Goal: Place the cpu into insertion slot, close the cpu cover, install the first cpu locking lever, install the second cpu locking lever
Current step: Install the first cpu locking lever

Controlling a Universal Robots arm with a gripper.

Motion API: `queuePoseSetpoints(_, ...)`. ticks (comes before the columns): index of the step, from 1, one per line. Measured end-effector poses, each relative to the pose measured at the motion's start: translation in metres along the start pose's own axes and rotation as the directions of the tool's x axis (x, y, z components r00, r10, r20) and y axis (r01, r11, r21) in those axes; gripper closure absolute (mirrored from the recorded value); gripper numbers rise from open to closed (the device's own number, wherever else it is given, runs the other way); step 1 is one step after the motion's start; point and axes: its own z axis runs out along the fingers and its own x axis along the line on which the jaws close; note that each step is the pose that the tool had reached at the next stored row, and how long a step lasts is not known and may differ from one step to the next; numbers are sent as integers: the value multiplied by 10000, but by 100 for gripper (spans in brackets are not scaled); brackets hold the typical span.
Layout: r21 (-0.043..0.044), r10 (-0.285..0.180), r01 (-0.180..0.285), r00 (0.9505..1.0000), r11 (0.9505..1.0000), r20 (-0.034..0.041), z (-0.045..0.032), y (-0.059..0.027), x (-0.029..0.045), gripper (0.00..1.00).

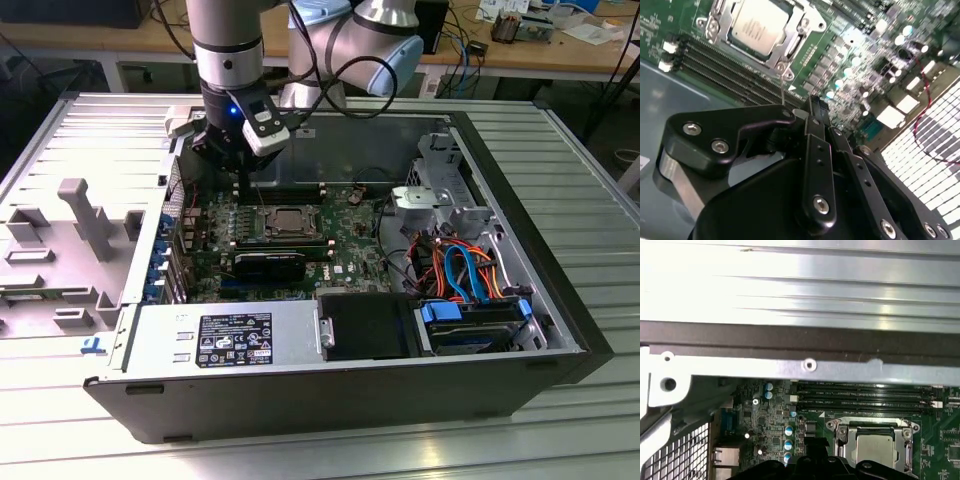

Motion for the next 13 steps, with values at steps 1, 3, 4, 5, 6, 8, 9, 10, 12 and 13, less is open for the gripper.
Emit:
queuePoseSetpoints(1, -1, -4, 4, 10000, 10000, 0, 0, 24, -1, 89)
queuePoseSetpoints(3, 0, -18, 18, 10000, 10000, 0, 0, 48, -2, 89)
queuePoseSetpoints(4, -1, -37, 37, 10000, 10000, -2, 0, 49, -7, 89)
queuePoseSetpoints(5, -3, -52, 52, 10000, 10000, -16, 1, 48, -25, 89)
queuePoseSetpoints(6, -6, -62, 62, 10000, 10000, -45, 1, 47, -52, 89)
queuePoseSetpoints(8, -9, -78, 78, 9999, 10000, -121, 3, 44, -122, 89)
queuePoseSetpoints(9, -11, -87, 87, 9999, 10000, -148, 4, 42, -153, 89)
queuePoseSetpoints(10, -12, -93, 93, 9998, 10000, -177, 4, 41, -183, 89)
queuePoseSetpoints(12, -15, -108, 107, 9997, 9999, -208, 5, 39, -220, 89)
queuePoseSetpoints(13, -15, -109, 108, 9997, 9999, -210, 5, 39, -223, 89)
